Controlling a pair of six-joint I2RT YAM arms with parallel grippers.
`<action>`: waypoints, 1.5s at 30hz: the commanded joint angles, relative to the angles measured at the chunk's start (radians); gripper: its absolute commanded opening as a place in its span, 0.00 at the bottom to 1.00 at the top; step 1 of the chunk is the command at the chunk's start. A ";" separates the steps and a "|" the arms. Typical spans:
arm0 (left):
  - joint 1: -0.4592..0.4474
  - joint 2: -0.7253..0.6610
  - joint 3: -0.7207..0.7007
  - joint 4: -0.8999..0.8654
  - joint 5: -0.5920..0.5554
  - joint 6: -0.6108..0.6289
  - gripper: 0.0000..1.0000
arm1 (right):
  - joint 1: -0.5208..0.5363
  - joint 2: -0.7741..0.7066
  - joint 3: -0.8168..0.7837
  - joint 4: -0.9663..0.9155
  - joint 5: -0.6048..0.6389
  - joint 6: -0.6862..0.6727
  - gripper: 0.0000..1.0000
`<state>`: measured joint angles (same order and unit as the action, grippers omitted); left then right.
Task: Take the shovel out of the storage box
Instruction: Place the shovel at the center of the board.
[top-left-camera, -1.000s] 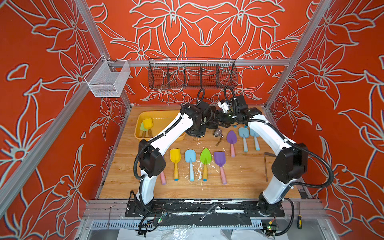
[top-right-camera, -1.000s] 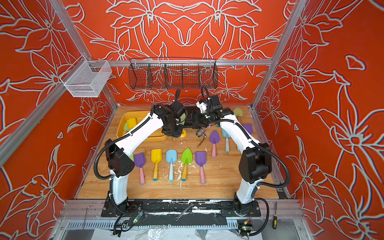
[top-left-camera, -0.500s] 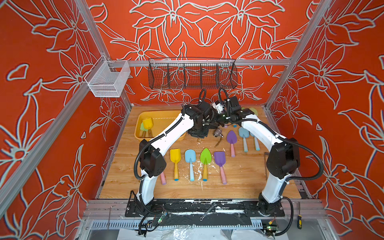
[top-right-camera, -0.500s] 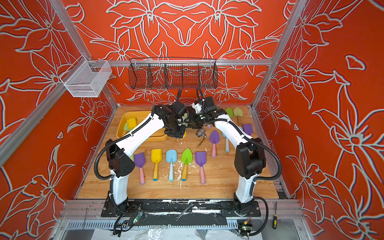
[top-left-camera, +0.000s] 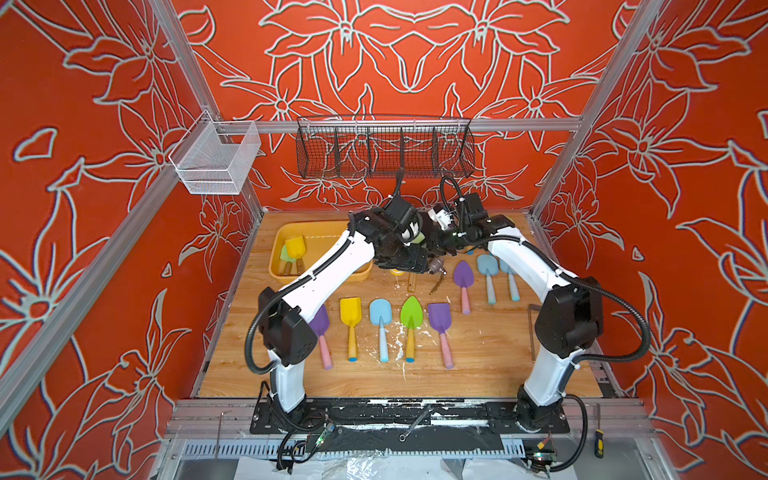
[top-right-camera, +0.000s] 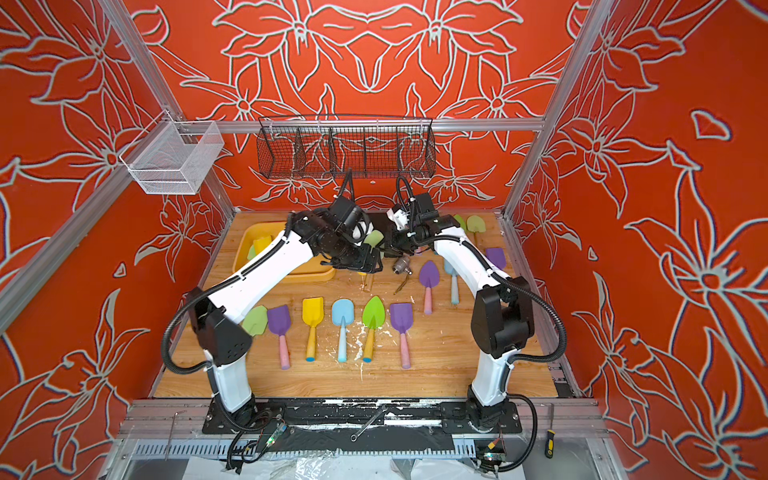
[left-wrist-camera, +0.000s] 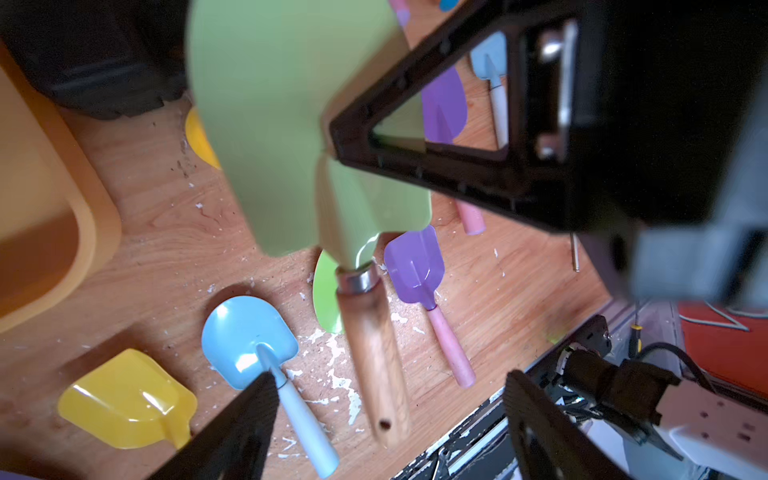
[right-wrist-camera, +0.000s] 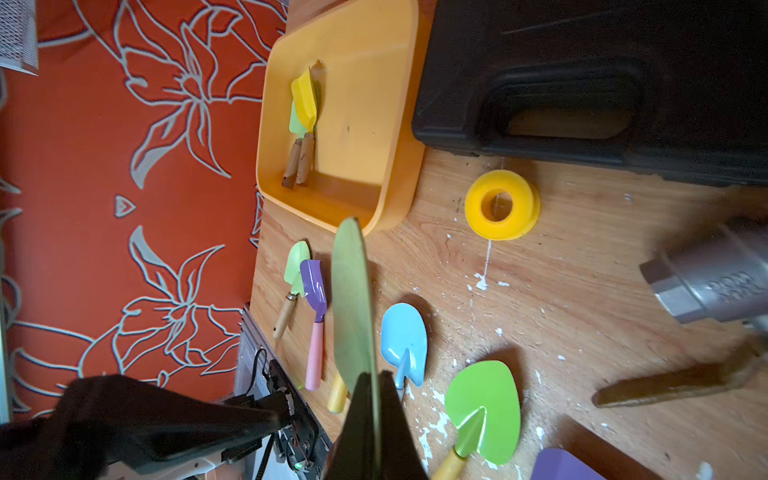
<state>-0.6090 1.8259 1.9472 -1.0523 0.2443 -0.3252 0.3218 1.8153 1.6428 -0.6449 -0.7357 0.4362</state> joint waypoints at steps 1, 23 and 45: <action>0.064 -0.131 -0.112 0.140 0.099 0.075 0.88 | -0.021 -0.078 0.048 -0.085 -0.022 -0.159 0.00; 0.147 -0.233 -0.410 0.614 0.564 0.441 0.73 | 0.002 -0.394 -0.314 0.213 -0.253 -0.564 0.00; 0.172 -0.036 -0.162 0.382 0.509 0.220 0.00 | 0.013 -0.532 -0.447 0.248 0.153 -0.332 0.74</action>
<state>-0.4503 1.7657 1.7336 -0.6476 0.8883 0.0628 0.3225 1.3670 1.2694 -0.4519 -0.8028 -0.0540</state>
